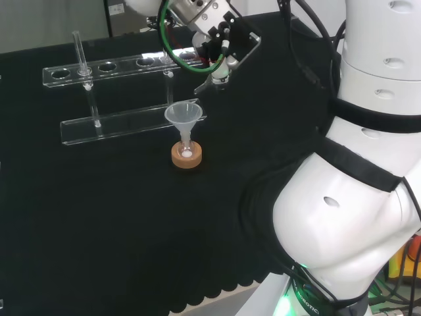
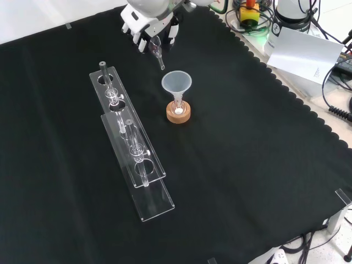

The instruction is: Put the weighing funnel back on the table.

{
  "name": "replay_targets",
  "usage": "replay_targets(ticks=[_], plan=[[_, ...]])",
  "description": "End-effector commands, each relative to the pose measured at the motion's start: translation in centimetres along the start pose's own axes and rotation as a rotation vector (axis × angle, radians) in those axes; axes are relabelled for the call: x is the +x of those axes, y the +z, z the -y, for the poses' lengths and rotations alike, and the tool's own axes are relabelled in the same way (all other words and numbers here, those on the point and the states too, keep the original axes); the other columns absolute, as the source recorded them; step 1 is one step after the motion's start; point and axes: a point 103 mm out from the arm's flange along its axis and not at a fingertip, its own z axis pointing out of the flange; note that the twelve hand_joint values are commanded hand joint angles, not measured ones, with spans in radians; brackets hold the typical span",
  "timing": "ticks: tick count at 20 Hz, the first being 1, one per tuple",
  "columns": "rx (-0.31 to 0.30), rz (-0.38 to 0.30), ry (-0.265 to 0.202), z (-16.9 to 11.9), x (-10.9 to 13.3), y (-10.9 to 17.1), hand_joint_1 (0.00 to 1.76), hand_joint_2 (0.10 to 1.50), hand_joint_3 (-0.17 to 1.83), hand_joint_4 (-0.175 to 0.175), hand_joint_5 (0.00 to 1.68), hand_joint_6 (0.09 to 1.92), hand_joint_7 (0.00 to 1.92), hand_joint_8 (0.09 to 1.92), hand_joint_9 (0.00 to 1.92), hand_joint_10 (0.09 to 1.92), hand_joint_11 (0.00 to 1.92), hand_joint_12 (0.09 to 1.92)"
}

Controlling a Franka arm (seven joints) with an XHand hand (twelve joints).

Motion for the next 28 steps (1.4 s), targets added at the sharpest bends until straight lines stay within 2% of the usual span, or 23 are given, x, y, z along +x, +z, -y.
replay_targets(ticks=[1, 10, 14, 19, 28], plan=[[0.001, -0.043, 0.002, -0.3, -1.4, 1.0, 1.06, 0.8, 0.57, 0.175, 1.06, 1.0, 0.91, 0.64, 1.01, 0.4, 0.64, 1.18], [0.01, -0.097, 0.008, -1.5, -2.8, 3.6, 1.06, 0.8, 0.57, 0.175, 1.06, 1.0, 0.91, 0.64, 1.01, 0.4, 0.64, 1.17], [0.017, -0.135, -0.003, -2.3, -3.1, 5.1, 1.06, 0.8, 0.57, 0.174, 1.06, 1.0, 0.91, 0.64, 1.01, 0.4, 0.64, 1.17], [0.025, -0.145, -0.004, -3.6, -3.3, 6.8, 1.06, 0.8, 0.57, 0.173, 1.06, 1.0, 0.91, 0.64, 1.01, 0.4, 0.64, 1.17], [0.039, -0.199, -0.048, -5.8, -2.1, 9.4, 1.06, 0.8, 0.57, 0.169, 1.06, 1.01, 0.91, 0.64, 1.01, 0.4, 0.64, 1.17]])
